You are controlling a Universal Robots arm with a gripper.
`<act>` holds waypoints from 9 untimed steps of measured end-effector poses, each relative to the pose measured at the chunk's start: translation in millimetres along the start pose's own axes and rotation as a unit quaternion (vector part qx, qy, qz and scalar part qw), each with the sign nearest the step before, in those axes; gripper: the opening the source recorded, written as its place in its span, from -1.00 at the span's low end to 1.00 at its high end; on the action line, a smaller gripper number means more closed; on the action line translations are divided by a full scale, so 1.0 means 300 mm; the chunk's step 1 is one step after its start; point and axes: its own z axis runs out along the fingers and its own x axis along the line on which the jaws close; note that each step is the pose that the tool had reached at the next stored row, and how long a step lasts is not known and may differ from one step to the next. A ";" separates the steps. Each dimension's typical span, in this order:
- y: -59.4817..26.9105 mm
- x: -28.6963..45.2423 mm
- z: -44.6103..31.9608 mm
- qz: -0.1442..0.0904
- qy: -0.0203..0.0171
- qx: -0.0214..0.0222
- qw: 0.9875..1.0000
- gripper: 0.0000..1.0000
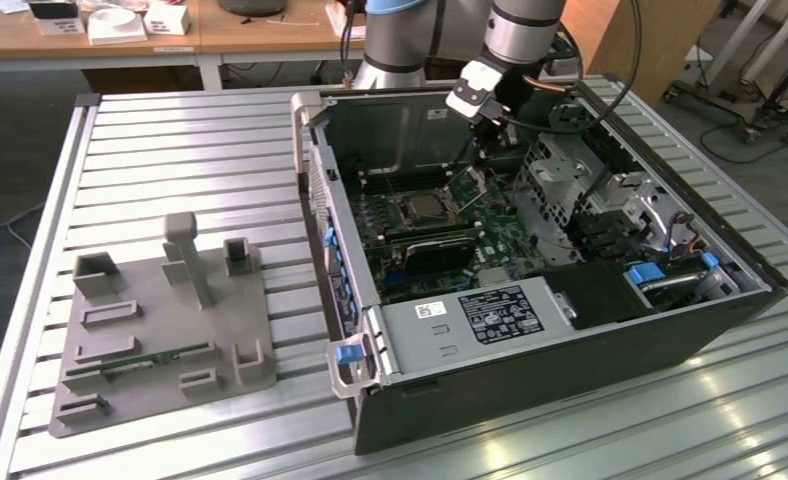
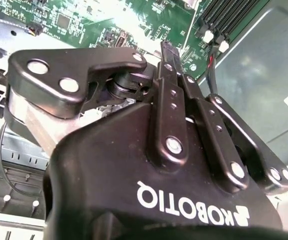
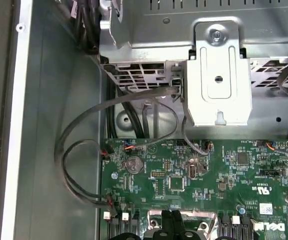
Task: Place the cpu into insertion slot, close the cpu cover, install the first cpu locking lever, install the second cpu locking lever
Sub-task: 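Close the cpu cover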
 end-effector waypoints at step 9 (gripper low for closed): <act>0.058 0.003 0.008 0.000 0.000 0.001 1.000 -0.79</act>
